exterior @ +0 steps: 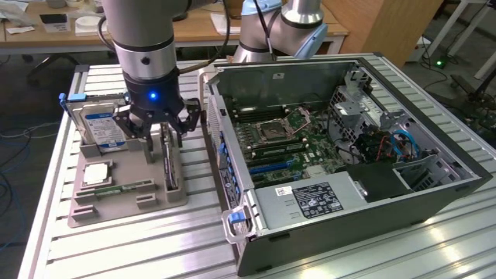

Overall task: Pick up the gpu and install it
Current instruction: 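Pick up the gpu and move the gpu toward the slot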

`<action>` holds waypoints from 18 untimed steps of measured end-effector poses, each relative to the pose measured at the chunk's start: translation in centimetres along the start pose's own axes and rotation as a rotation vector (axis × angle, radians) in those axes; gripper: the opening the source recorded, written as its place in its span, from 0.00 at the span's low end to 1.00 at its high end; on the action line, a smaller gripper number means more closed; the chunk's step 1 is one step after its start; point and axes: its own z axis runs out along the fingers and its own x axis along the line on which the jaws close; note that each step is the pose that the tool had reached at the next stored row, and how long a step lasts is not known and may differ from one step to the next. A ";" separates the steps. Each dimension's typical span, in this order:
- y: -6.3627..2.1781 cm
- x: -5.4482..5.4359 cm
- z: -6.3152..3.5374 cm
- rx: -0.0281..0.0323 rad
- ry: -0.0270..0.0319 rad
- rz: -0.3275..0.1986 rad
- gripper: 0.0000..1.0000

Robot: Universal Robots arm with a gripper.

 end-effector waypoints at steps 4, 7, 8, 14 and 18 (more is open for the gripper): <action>-0.02 0.0 0.22 0.0000 0.0001 0.000 0.59; -0.04 0.0 0.39 0.0001 0.0002 0.000 0.59; -0.04 0.0 0.44 0.0001 0.0001 0.000 0.59; -0.05 0.0 0.54 0.0061 0.0000 0.000 0.59; -0.05 0.0 0.61 0.0078 -0.0001 0.000 0.59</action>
